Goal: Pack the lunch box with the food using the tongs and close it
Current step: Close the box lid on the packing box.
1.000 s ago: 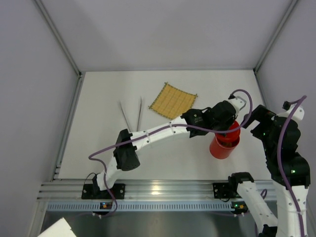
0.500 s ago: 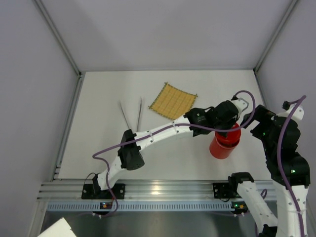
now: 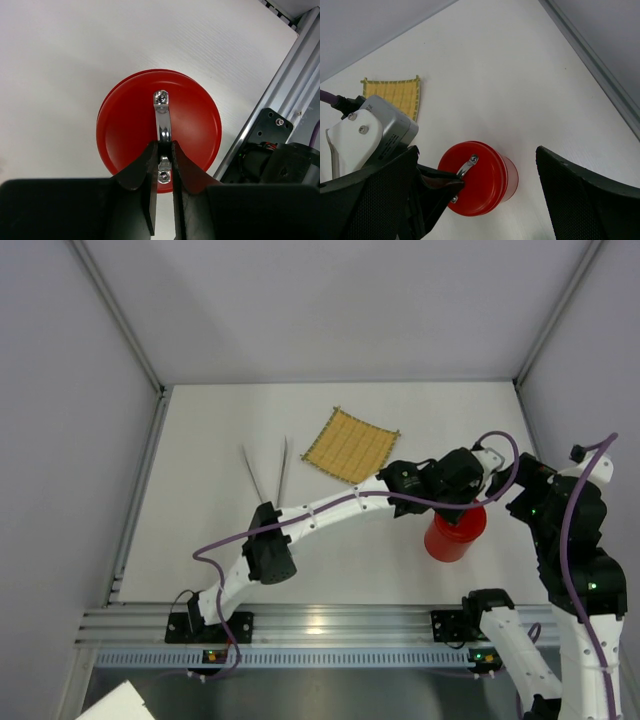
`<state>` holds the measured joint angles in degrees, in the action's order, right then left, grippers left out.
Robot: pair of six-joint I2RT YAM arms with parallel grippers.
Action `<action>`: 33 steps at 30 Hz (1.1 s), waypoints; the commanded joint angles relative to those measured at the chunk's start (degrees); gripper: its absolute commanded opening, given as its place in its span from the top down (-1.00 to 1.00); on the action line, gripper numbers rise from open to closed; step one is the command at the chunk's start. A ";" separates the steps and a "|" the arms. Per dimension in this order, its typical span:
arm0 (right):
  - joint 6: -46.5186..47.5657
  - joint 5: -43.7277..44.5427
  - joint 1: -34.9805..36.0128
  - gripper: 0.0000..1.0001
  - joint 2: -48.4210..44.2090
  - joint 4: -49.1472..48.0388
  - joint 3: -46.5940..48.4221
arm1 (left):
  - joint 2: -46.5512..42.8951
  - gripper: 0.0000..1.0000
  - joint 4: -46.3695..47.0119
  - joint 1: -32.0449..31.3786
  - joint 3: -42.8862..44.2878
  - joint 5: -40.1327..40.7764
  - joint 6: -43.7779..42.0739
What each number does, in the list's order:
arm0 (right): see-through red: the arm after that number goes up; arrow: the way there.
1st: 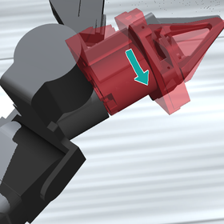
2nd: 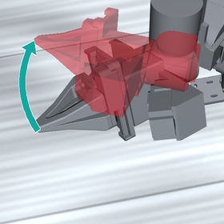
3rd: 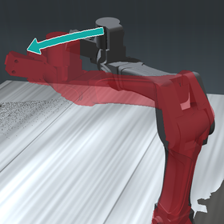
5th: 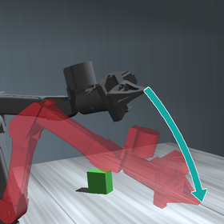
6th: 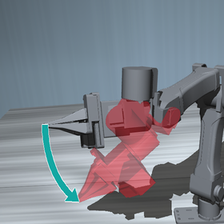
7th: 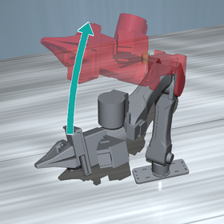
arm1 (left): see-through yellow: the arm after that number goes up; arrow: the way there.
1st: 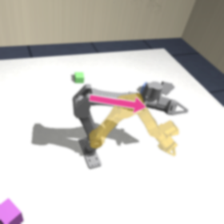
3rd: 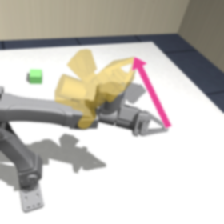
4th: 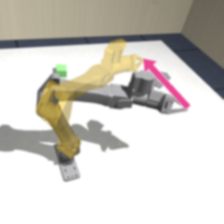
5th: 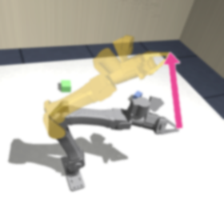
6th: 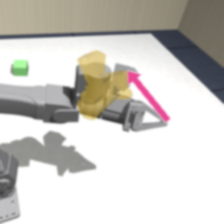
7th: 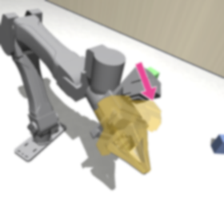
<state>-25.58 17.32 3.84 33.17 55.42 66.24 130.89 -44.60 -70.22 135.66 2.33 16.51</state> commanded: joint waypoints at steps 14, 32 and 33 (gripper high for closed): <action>-0.35 0.87 -0.67 -0.99 0.41 -0.58 -2.08 | 2.26 0.38 2.32 -0.27 3.12 -1.98 -0.69; -0.61 2.54 -0.67 -0.99 1.46 -0.14 -0.59 | -1.77 -0.14 6.01 -0.27 -1.09 2.06 -1.22; -0.43 2.72 -0.76 -0.99 1.55 -0.05 -0.06 | -2.04 -0.15 6.36 -0.27 -1.53 2.50 -1.22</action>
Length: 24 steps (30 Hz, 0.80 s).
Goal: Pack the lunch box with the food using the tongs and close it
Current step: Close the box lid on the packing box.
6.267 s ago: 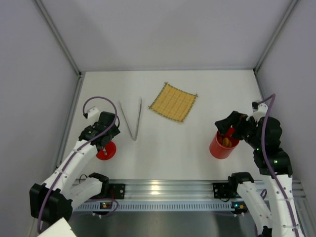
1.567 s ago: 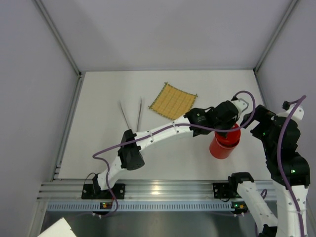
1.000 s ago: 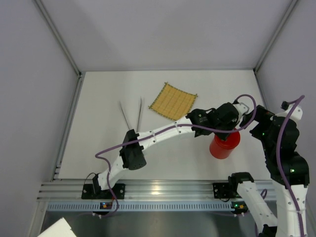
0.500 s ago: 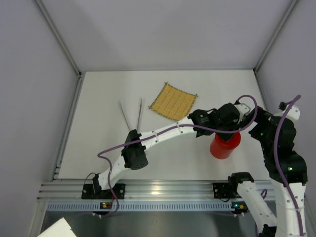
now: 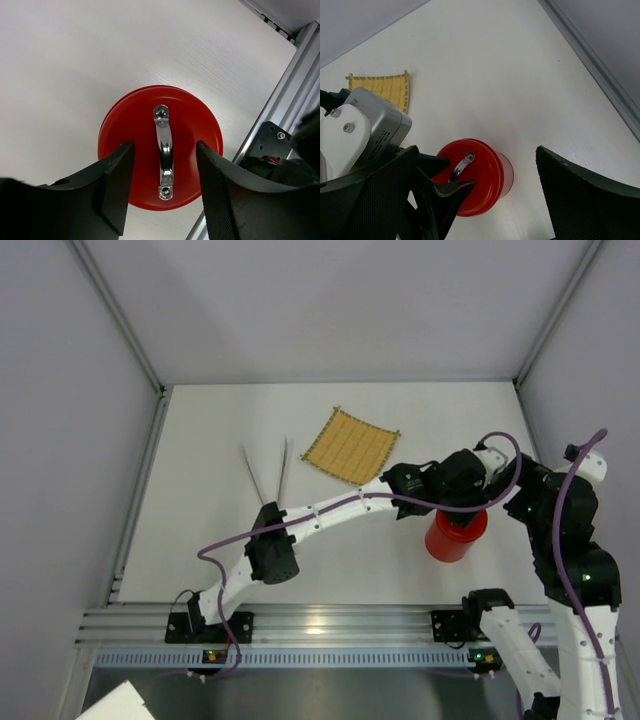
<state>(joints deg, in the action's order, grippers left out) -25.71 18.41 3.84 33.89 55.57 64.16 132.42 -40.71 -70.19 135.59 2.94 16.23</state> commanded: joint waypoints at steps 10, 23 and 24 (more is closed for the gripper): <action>-0.30 3.56 -0.76 -0.99 1.71 0.94 4.92 | -8.05 -0.16 4.23 -0.12 -5.60 6.37 -1.55; -3.02 10.85 -0.67 -0.99 4.43 2.87 4.75 | -14.99 -0.16 7.83 1.81 -12.53 8.05 -1.20; -4.07 11.29 -0.67 -0.99 4.95 2.96 4.14 | -15.26 -0.16 7.66 1.90 -12.72 7.96 -1.20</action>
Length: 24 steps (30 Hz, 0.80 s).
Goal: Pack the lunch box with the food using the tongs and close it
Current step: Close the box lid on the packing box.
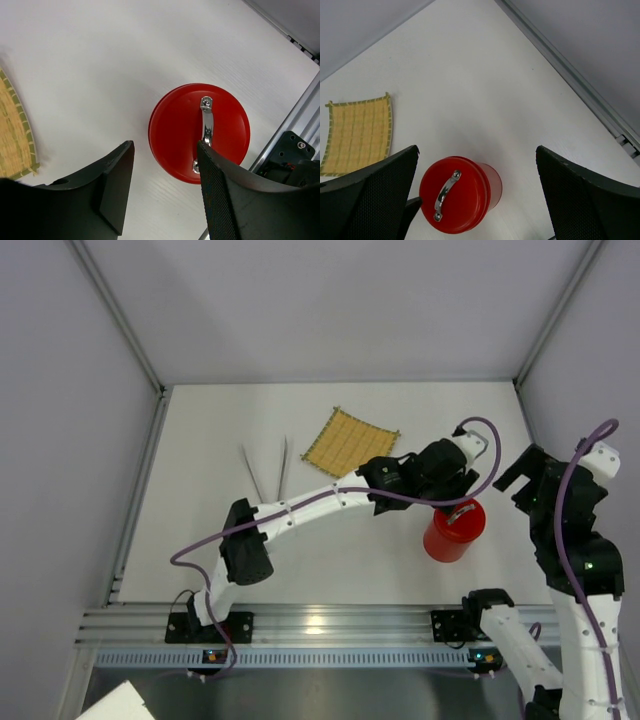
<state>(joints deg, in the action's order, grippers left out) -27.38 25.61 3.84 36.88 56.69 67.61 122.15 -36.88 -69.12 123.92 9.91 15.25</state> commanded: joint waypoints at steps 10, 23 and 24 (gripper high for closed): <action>-8.83 11.05 -2.43 -0.99 5.83 -0.61 -5.73 | -6.04 -0.14 4.19 0.83 -3.59 -0.59 0.05; -8.22 -3.09 -17.10 -0.05 8.47 -8.43 -17.42 | -6.66 -0.13 4.71 0.83 -5.09 -1.91 0.22; -8.31 -4.67 -17.54 0.02 8.55 -8.87 -17.95 | -6.66 -0.13 4.72 0.83 -5.09 -1.91 0.40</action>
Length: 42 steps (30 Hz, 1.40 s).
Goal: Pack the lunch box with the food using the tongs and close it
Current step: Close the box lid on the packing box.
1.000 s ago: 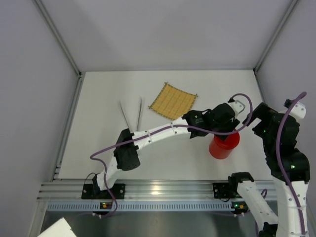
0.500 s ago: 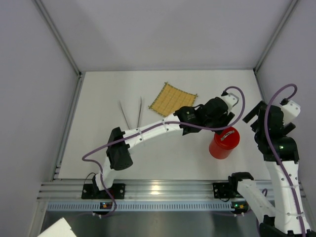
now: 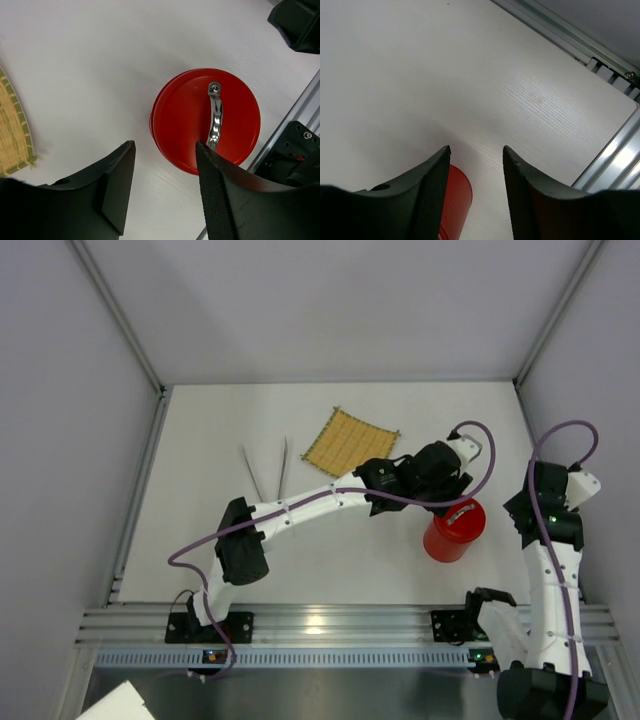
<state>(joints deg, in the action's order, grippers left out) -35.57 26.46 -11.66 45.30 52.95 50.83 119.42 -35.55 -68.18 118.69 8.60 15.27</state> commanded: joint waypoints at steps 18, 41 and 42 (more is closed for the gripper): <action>-2.75 -14.24 -3.02 0.70 1.55 -12.16 -13.47 | -6.04 -0.11 4.17 -0.20 -2.06 -0.95 0.90; -3.98 -25.05 -2.93 0.95 2.51 -19.11 -21.74 | -4.19 -0.09 3.74 -1.25 -3.29 -2.62 1.26; -3.89 -25.40 -2.93 0.96 2.69 -19.46 -21.91 | -4.02 -0.09 3.65 -1.25 -3.29 -2.71 1.34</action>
<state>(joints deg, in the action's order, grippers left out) -39.09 2.72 -13.72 47.55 38.04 29.43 116.60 -33.45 -69.17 115.63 6.37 16.36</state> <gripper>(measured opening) 0.024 0.547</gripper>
